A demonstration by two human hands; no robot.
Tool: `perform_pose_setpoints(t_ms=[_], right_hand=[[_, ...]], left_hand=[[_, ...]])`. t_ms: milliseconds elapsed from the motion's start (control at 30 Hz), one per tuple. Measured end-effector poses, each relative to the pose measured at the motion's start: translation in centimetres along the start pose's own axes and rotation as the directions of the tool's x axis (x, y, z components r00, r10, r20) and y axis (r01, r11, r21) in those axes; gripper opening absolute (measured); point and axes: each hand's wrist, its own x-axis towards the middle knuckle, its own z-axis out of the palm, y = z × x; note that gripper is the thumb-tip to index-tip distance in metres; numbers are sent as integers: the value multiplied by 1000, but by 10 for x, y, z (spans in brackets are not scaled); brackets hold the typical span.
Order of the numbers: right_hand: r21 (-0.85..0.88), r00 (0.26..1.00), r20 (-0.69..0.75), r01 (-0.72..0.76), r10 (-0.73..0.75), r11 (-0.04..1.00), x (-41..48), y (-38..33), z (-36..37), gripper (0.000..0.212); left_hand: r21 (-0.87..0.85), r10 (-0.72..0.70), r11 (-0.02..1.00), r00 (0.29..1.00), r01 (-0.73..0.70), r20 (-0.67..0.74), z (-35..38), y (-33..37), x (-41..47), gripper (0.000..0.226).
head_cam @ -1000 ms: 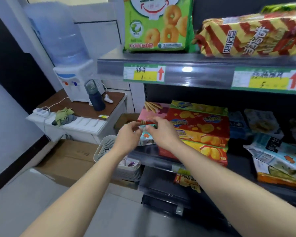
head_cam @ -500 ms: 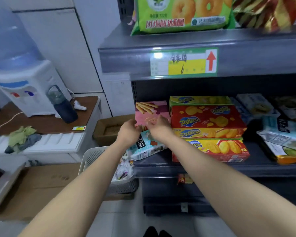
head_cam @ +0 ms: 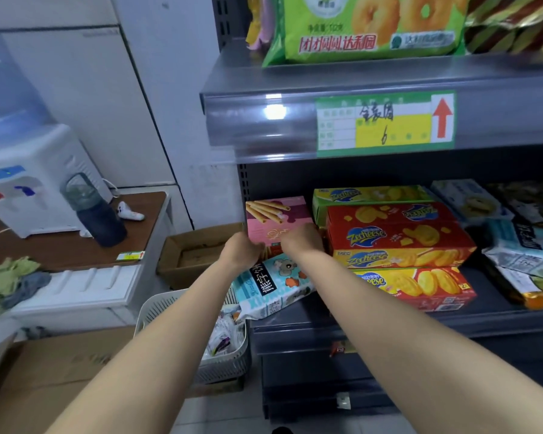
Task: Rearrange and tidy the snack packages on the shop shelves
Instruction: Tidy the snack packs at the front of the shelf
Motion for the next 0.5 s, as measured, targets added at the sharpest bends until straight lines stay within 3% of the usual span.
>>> perform_pose_setpoints(t_ms=[167,267,400,500], right_hand=[[-94,998,16,55,-54,994,7,-5,-8,33],[-126,996,80,56,-46,990,8,-5,-7,14],[-6,996,75,46,-46,999,4,-7,-6,13],[47,998,38,50,-52,998,-1,-18,-11,27]], left_hand=[[-125,-88,989,996,85,-23,-3,-6,10,22],[-184,-124,976,992,120,-11,-3,-7,12,18],[-253,-148,958,989,138,-23,-3,-6,12,20],[-331,-130,940,984,84,-121,-9,-5,11,23]])
